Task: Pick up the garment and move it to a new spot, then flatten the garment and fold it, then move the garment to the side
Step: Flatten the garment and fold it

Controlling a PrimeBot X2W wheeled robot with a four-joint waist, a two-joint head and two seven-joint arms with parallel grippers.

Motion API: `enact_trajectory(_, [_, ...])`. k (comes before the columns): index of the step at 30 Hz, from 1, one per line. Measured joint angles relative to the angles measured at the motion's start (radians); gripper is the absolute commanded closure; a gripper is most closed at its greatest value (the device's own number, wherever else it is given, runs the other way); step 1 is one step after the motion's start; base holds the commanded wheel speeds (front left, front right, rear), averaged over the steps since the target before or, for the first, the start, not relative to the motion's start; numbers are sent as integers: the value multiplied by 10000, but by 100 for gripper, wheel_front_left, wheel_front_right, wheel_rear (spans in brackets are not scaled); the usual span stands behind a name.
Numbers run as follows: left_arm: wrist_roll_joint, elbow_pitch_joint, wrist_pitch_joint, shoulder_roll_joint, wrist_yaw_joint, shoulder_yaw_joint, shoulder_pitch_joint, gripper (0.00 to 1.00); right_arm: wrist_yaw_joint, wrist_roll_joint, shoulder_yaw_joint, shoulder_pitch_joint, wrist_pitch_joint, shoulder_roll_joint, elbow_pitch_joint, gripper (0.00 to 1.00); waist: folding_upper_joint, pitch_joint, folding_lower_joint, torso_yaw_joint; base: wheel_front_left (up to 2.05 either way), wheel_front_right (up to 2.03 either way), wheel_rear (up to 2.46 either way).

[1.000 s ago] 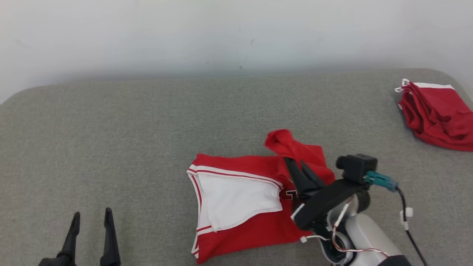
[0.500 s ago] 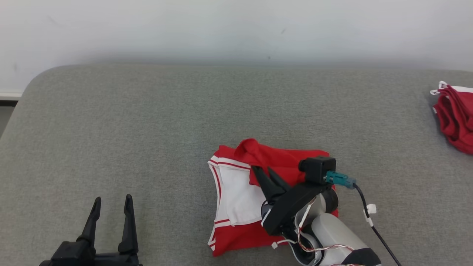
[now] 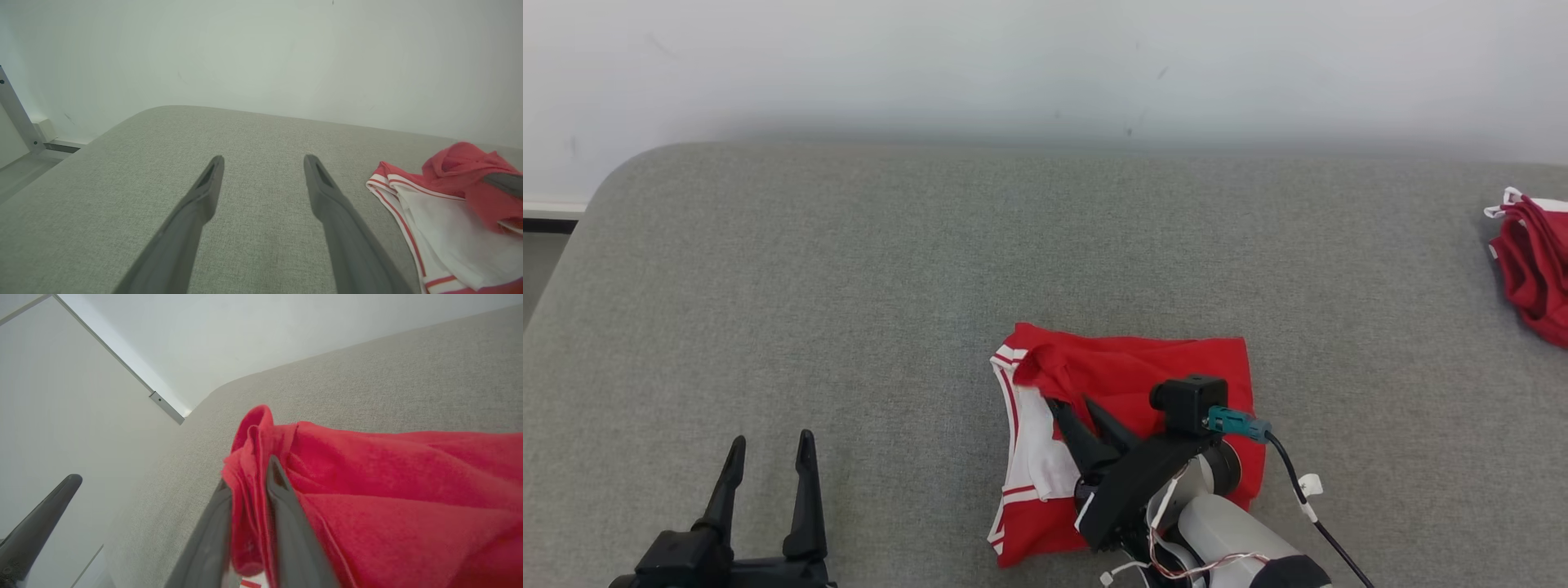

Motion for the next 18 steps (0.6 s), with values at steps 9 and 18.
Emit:
enact_trajectory(9, [-29,-48,0,73,0,153,47,0,0,-303,-196,-244,-750,-121,-441,0,0,-145,-1,-213,0,0,0])
enact_trajectory(18, [-25,-236,0,136,-2,426,281,0,0,-1254,-1710,566,-953,-1522,-2102,0,0,-247,0,-448,0,0,0])
